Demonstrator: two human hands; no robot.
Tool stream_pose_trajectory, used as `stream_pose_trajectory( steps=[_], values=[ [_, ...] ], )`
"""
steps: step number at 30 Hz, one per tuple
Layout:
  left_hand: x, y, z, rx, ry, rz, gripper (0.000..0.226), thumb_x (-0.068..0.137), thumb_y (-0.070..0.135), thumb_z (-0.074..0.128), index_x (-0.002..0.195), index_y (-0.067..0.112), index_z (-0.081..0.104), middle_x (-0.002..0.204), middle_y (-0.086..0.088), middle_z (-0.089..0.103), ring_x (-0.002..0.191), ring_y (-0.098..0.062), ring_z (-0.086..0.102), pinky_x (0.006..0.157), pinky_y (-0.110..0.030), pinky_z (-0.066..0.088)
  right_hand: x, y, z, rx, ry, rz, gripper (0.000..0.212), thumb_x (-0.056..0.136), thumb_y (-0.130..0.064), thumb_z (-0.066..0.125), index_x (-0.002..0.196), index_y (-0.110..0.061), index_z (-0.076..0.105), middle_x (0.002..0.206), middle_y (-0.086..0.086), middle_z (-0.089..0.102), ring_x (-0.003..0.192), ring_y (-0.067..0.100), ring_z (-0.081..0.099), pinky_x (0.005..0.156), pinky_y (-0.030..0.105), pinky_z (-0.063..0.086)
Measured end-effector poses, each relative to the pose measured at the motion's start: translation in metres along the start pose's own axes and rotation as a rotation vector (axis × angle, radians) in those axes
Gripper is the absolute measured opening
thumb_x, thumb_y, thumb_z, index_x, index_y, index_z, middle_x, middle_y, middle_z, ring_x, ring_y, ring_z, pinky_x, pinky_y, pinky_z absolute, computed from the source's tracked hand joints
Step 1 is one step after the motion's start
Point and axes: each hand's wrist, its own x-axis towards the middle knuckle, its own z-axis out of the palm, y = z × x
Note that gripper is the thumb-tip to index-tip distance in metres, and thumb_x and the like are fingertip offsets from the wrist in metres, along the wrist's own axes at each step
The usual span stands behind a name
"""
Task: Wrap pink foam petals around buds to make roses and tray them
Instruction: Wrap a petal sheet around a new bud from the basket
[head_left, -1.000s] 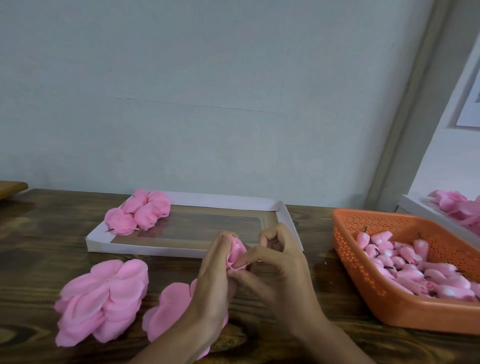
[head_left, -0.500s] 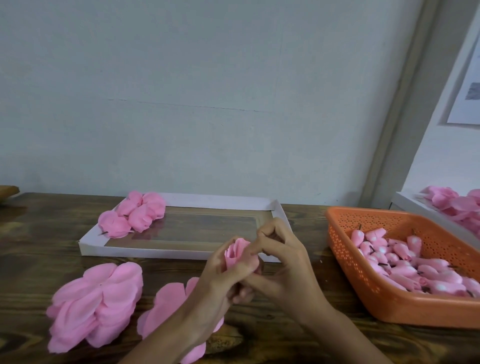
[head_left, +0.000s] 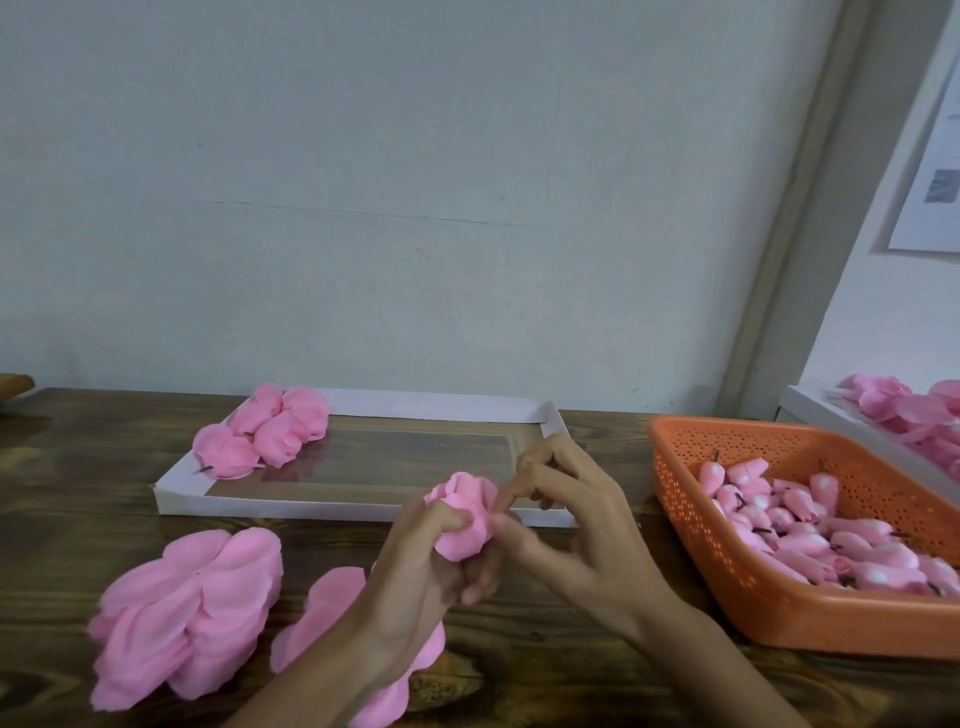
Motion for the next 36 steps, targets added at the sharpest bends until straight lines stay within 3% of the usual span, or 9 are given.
stream_pose_trajectory(
  steps=[3, 6, 11, 16, 20, 24, 28, 32, 36],
  values=[
    [0.002, -0.004, 0.0, 0.005, 0.02, 0.054, 0.024, 0.09, 0.033, 0.049, 0.082, 0.016, 0.063, 0.072, -0.011, 0.047, 0.06, -0.02, 0.042, 0.052, -0.032, 0.035, 0.0, -0.001, 0.002, -0.036, 0.07, 0.036, 0.013, 0.091, -0.029, 0.077, 0.087, -0.019, 0.07, 0.091, -0.015, 0.061, 0.086, 0.01, 0.056, 0.072, 0.019, 0.041],
    [0.004, -0.008, 0.0, 0.0, 0.025, 0.078, 0.024, 0.092, 0.027, 0.047, 0.071, 0.025, 0.058, 0.069, -0.002, 0.05, 0.06, -0.019, 0.044, 0.052, -0.032, 0.038, 0.001, -0.004, 0.004, -0.033, 0.079, 0.128, 0.015, 0.083, -0.036, 0.084, 0.083, -0.023, 0.076, 0.093, -0.012, 0.062, 0.092, 0.014, 0.06, 0.069, 0.022, 0.045],
    [0.005, -0.009, -0.004, -0.001, 0.028, 0.068, 0.024, 0.087, 0.038, 0.056, 0.086, 0.015, 0.062, 0.076, -0.01, 0.051, 0.062, -0.021, 0.047, 0.052, -0.031, 0.04, 0.002, -0.005, 0.004, 0.089, 0.041, 0.265, 0.012, 0.083, -0.024, 0.088, 0.075, -0.028, 0.079, 0.097, -0.012, 0.067, 0.099, 0.017, 0.065, 0.069, 0.023, 0.048],
    [0.004, -0.01, -0.003, -0.014, 0.05, 0.041, 0.028, 0.084, 0.037, 0.053, 0.087, 0.014, 0.068, 0.072, -0.014, 0.054, 0.057, -0.023, 0.052, 0.049, -0.029, 0.043, 0.004, -0.002, 0.006, 0.237, -0.051, 0.401, 0.017, 0.086, -0.019, 0.083, 0.071, -0.025, 0.077, 0.103, -0.013, 0.067, 0.105, 0.01, 0.066, 0.074, 0.024, 0.051],
    [0.004, -0.008, 0.001, -0.039, 0.11, -0.007, 0.027, 0.079, 0.041, 0.06, 0.079, 0.019, 0.075, 0.063, -0.012, 0.058, 0.048, -0.021, 0.056, 0.043, -0.027, 0.045, 0.003, -0.005, 0.009, 0.296, -0.064, 0.375, 0.012, 0.082, -0.026, 0.082, 0.073, -0.019, 0.077, 0.109, -0.01, 0.065, 0.112, 0.013, 0.065, 0.079, 0.023, 0.051],
    [0.004, -0.006, 0.005, 0.029, 0.172, 0.068, 0.026, 0.084, 0.047, 0.063, 0.079, 0.022, 0.065, 0.062, -0.006, 0.055, 0.045, -0.02, 0.052, 0.042, -0.025, 0.041, -0.001, -0.006, 0.013, 0.23, -0.076, 0.297, 0.009, 0.085, -0.021, 0.084, 0.078, -0.021, 0.078, 0.111, -0.008, 0.064, 0.115, 0.018, 0.063, 0.082, 0.025, 0.05],
    [0.003, -0.006, 0.005, 0.031, 0.185, 0.063, 0.032, 0.088, 0.053, 0.066, 0.085, 0.021, 0.065, 0.061, -0.005, 0.052, 0.046, -0.02, 0.049, 0.043, -0.024, 0.037, -0.002, -0.011, 0.014, 0.165, -0.114, 0.239, 0.013, 0.085, -0.042, 0.079, 0.084, -0.029, 0.079, 0.122, -0.01, 0.059, 0.12, 0.019, 0.059, 0.093, 0.026, 0.048],
    [0.004, -0.002, 0.0, 0.073, 0.111, 0.06, 0.047, 0.083, 0.061, 0.076, 0.083, 0.015, 0.064, 0.055, -0.009, 0.048, 0.043, -0.02, 0.04, 0.043, -0.024, 0.032, -0.001, -0.006, 0.01, 0.23, -0.15, 0.206, 0.006, 0.09, -0.025, 0.078, 0.091, -0.031, 0.081, 0.128, -0.006, 0.056, 0.116, 0.018, 0.059, 0.092, 0.03, 0.05],
    [0.004, 0.0, -0.004, 0.033, 0.035, 0.009, 0.05, 0.077, 0.027, 0.083, 0.105, -0.009, 0.06, 0.049, -0.008, 0.04, 0.039, -0.017, 0.03, 0.043, -0.022, 0.029, 0.0, 0.004, 0.006, 0.476, -0.193, 0.254, 0.024, 0.091, -0.006, 0.069, 0.093, -0.025, 0.083, 0.127, 0.0, 0.061, 0.117, 0.021, 0.063, 0.095, 0.045, 0.053]
  ],
)
